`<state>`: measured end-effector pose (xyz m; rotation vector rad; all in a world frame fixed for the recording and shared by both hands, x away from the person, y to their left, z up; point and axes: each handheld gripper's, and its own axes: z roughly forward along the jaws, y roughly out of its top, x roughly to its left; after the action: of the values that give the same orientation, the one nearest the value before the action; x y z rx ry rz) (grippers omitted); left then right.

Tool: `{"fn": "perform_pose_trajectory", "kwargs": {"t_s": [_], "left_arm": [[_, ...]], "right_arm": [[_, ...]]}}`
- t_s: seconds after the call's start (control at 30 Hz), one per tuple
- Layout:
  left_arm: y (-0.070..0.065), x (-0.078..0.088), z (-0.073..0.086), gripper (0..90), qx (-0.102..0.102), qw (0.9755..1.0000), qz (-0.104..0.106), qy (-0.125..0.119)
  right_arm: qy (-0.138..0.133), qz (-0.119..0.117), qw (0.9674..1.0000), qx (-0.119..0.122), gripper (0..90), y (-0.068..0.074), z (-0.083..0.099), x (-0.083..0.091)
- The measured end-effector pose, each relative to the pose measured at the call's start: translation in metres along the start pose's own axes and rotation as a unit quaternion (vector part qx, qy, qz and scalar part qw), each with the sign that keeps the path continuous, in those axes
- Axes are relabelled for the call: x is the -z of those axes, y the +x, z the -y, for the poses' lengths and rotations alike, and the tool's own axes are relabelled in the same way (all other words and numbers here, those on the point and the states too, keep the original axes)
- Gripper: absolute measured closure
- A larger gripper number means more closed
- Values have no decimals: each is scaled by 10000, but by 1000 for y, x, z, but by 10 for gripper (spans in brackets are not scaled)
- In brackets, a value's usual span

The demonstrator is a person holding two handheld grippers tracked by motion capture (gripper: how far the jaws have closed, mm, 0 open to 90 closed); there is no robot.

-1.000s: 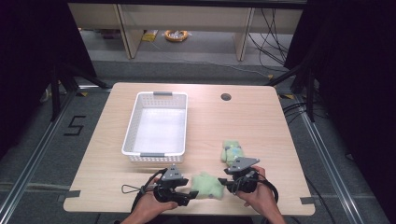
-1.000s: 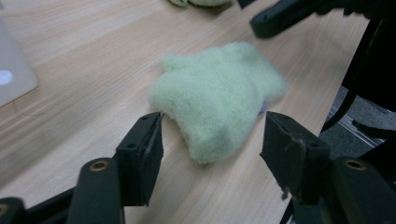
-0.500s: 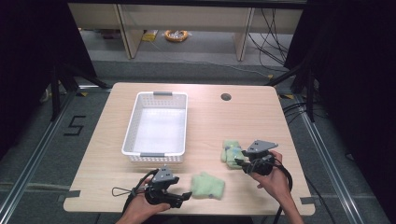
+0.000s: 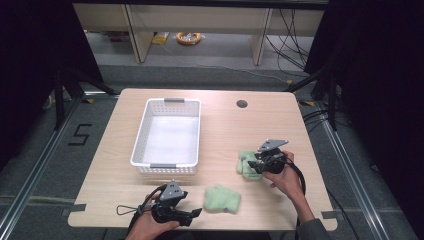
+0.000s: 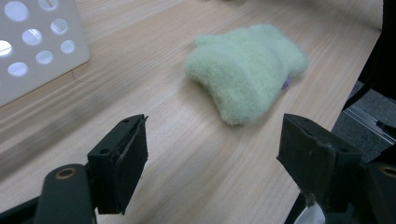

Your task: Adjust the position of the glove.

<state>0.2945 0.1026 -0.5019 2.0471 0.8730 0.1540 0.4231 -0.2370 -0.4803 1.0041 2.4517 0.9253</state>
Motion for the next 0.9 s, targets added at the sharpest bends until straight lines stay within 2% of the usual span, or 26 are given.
{"fn": "perform_pose_trajectory", "kwargs": {"t_s": [0.07,0.1,0.17,0.2,0.23,0.27,0.3,0.33,0.4,0.43,0.47,0.5,0.57,0.6,0.67,0.7,0.73,0.77,0.8,0.83,0.87,0.9], "left_arm": [[1,0,0,234,-37,10000,32,50],[0,-1,1,233,57,10000,11,36],[1,-1,1,234,55,10000,14,46],[1,-1,1,234,55,10000,14,46],[1,0,1,234,58,10000,43,50],[1,0,1,234,58,10000,43,50],[1,-1,0,234,51,10000,51,31],[0,-1,0,233,53,10000,16,-24],[0,-1,0,234,99,9999,42,-22],[2,1,0,234,34,9999,108,117],[2,1,0,234,34,9999,108,117],[4,2,0,234,-126,9998,40,148],[2,0,0,233,6,10000,69,4],[2,0,0,234,9,10000,30,-44],[2,0,0,233,17,10000,13,-56],[2,-1,0,233,20,10000,11,-94],[3,-1,0,233,-12,10000,-5,-57],[3,0,0,234,53,10000,60,58],[5,1,0,233,-13,9999,69,125],[6,2,0,233,-133,9999,-10,109],[4,0,0,233,-15,10000,-5,-31],[6,2,0,234,-97,9999,-23,24]], "right_arm": [[100,-36,9999,56,569,0,-1,-4],[134,-44,9999,66,569,0,-2,-5],[131,-44,9999,28,569,-1,-4,-9],[202,-40,9997,93,572,-3,-5,-9],[161,-46,9999,-9,576,-2,-5,-12],[161,-46,9999,-9,576,-2,-5,-12],[299,-112,9995,32,578,-4,-5,-11],[189,-88,9998,26,589,-5,-3,-17],[321,-150,9994,-26,601,-5,-3,-17],[398,-163,9991,-68,607,-5,-3,-17],[398,-163,9991,-68,607,-5,-3,-17],[382,-183,9991,-78,615,-6,-2,-18],[307,-198,9992,-173,640,-6,0,-20],[280,-199,9993,-176,654,-7,0,-20],[314,-241,9991,-147,699,-6,2,-19],[199,-243,9995,-76,726,-6,3,-21],[203,-258,9994,-88,749,-6,3,-21],[176,-274,9994,-127,771,-6,3,-21],[174,-283,9993,-161,792,-5,3,-21],[164,-273,9993,-168,807,-5,3,-21],[166,-250,9994,-161,820,-4,3,-21],[256,-248,9993,-145,829,-4,2,-19]]}}
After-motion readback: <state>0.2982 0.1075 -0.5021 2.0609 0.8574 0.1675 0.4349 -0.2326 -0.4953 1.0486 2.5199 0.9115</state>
